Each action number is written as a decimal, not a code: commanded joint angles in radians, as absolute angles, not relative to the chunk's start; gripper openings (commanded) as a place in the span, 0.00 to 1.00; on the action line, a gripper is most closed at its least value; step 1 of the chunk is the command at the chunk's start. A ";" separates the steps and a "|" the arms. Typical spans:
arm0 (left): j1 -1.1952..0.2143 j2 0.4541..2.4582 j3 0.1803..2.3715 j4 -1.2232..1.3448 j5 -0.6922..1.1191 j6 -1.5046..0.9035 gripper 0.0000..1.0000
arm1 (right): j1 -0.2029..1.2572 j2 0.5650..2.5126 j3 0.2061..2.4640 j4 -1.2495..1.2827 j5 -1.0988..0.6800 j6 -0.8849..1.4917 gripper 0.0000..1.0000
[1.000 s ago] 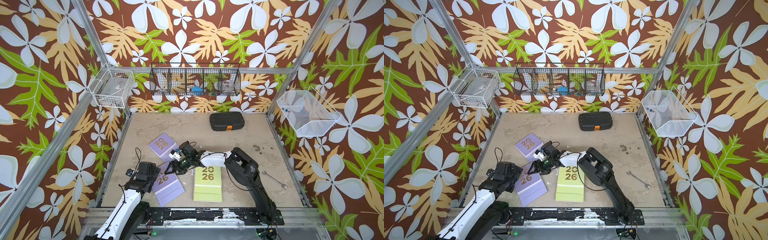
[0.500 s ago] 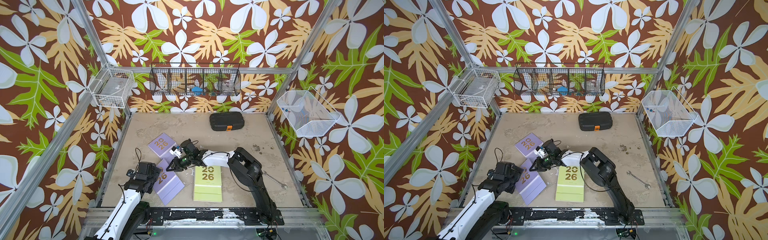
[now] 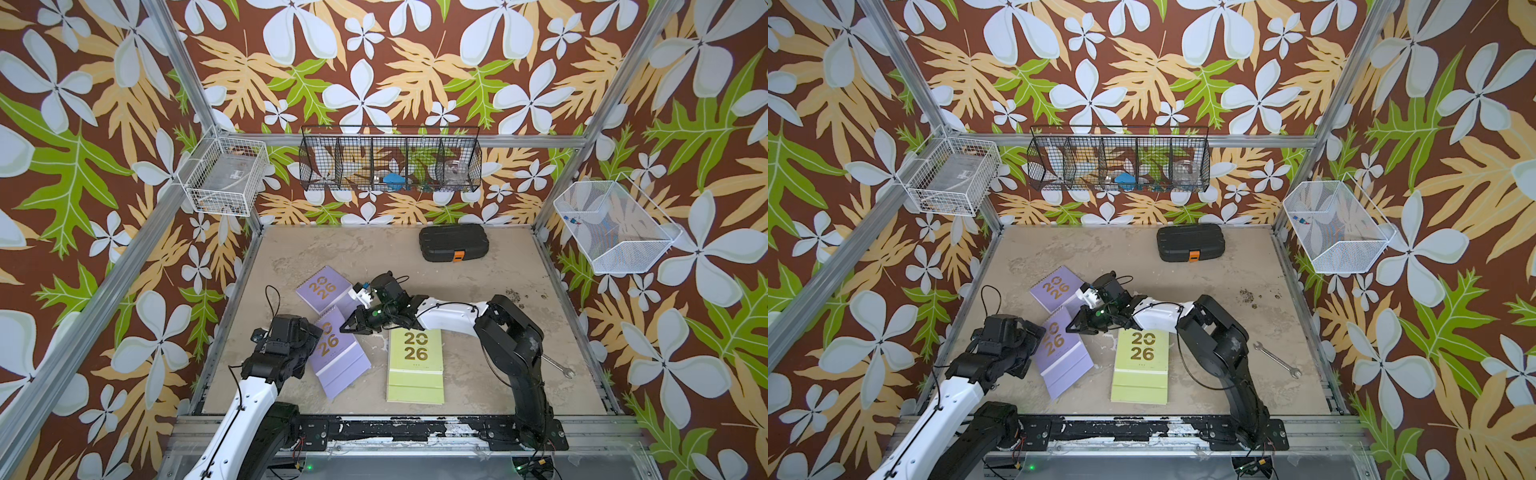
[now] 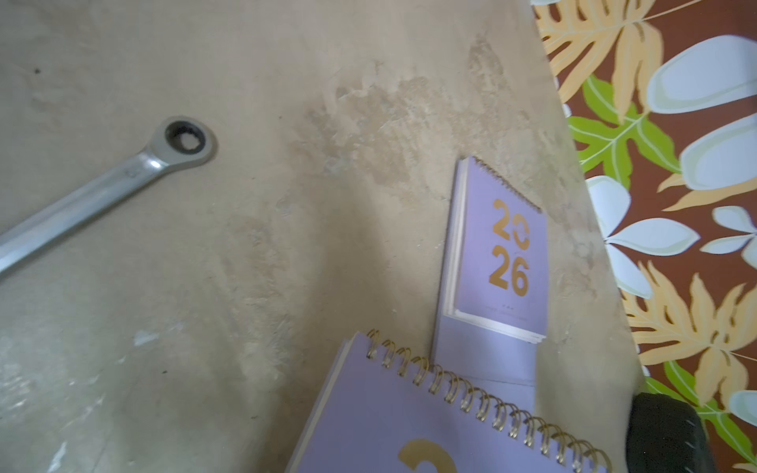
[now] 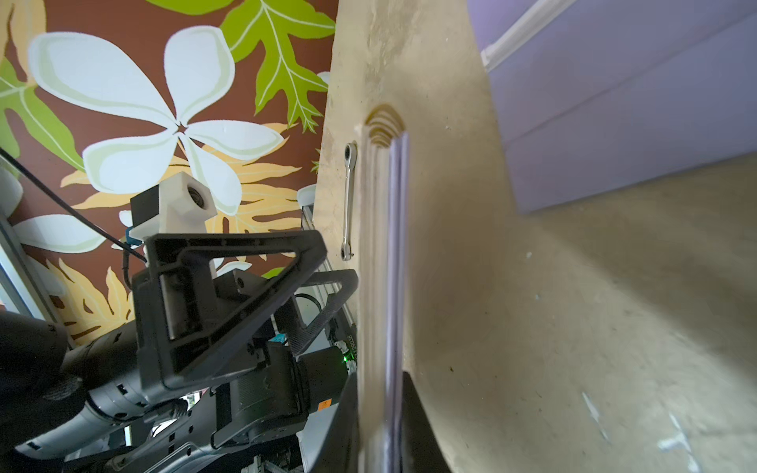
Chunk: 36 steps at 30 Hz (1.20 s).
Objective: Stack the calendars
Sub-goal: Pick up the calendar at the center of the board, then place the calendar at the calendar.
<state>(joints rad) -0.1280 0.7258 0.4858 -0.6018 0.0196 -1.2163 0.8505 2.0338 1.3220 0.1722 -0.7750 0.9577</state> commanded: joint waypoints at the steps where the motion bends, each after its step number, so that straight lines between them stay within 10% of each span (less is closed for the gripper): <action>1: -0.127 0.718 0.524 -0.597 0.032 -1.160 1.00 | 0.819 1.971 1.282 0.240 -0.754 0.980 0.08; 19: -0.146 0.720 0.453 -0.031 0.367 -1.094 1.00 | 0.513 1.375 0.791 0.207 -0.661 1.027 0.06; 36: -0.446 0.937 0.393 0.201 0.416 -1.112 1.00 | 0.482 1.013 0.501 0.136 -0.647 1.085 0.06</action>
